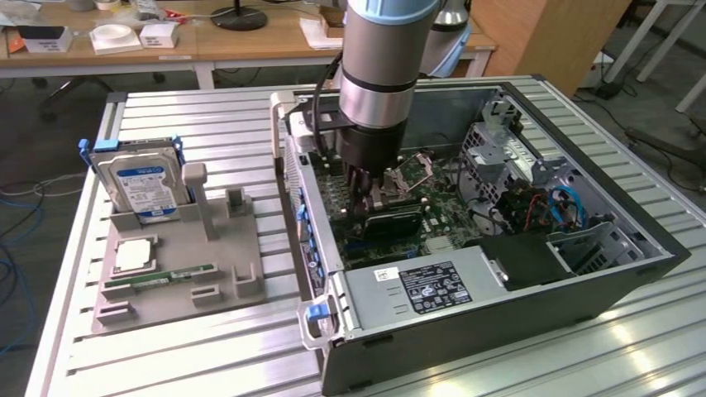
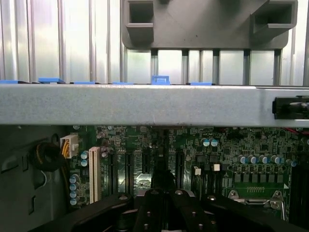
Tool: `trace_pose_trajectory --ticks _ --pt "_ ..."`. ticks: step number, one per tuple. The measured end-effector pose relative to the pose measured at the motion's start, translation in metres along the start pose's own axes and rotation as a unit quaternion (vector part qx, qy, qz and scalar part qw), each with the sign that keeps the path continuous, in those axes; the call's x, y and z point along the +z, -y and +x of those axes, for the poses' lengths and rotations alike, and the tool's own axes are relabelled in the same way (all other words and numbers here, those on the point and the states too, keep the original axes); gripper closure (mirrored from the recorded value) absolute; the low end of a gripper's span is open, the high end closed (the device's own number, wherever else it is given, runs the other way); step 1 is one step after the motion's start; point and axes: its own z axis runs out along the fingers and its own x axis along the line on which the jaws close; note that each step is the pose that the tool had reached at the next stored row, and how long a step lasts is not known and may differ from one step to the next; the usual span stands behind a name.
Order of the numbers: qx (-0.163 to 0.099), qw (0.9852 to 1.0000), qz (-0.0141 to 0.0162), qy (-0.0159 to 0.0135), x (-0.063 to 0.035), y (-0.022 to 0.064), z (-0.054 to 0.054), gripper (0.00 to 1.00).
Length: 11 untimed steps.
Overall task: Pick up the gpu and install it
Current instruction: 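Press down on the gpu until it lock into place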
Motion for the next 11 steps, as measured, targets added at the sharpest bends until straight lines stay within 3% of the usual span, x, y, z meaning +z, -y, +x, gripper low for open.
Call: trace_pose_trajectory --ticks 2,5,11 --pt "0.0 1.0 0.0008 0.0012 -0.0022 0.0001 -0.0002 0.9" --pt "0.0 1.0 0.0 0.0 -0.009 0.0 0.0001 0.9" --pt "0.0 1.0 0.0011 0.0006 -0.0098 0.0033 0.0001 0.9"
